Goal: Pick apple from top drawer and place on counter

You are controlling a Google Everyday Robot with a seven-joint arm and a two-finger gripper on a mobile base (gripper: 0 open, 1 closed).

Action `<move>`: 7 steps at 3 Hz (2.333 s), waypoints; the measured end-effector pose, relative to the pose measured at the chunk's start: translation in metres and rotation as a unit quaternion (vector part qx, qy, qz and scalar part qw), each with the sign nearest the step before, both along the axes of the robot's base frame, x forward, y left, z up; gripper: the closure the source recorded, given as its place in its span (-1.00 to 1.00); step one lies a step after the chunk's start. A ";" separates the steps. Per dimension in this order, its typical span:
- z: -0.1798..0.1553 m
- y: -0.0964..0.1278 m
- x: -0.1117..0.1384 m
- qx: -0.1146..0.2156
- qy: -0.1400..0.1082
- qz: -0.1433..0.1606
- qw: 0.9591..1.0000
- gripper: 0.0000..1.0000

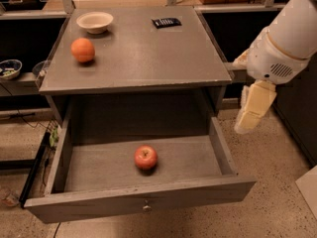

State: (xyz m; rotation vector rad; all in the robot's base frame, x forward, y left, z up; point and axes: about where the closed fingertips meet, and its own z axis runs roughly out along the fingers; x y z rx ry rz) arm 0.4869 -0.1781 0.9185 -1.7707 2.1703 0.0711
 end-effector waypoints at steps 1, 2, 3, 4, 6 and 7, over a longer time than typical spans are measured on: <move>-0.015 0.024 0.007 0.015 0.019 0.030 0.999 -1.00; -0.021 0.037 0.008 0.024 0.029 0.049 0.998 -1.00; -0.021 0.037 0.008 0.024 0.029 0.049 0.998 -1.00; -0.035 0.043 0.014 0.030 0.039 0.051 0.997 -1.00; -0.070 0.062 0.031 0.061 0.059 0.062 0.994 -1.00; -0.074 0.088 0.012 0.095 0.055 0.086 0.990 -1.00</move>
Offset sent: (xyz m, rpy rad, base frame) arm 0.0082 0.0504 -0.0283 0.0698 0.0865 0.1407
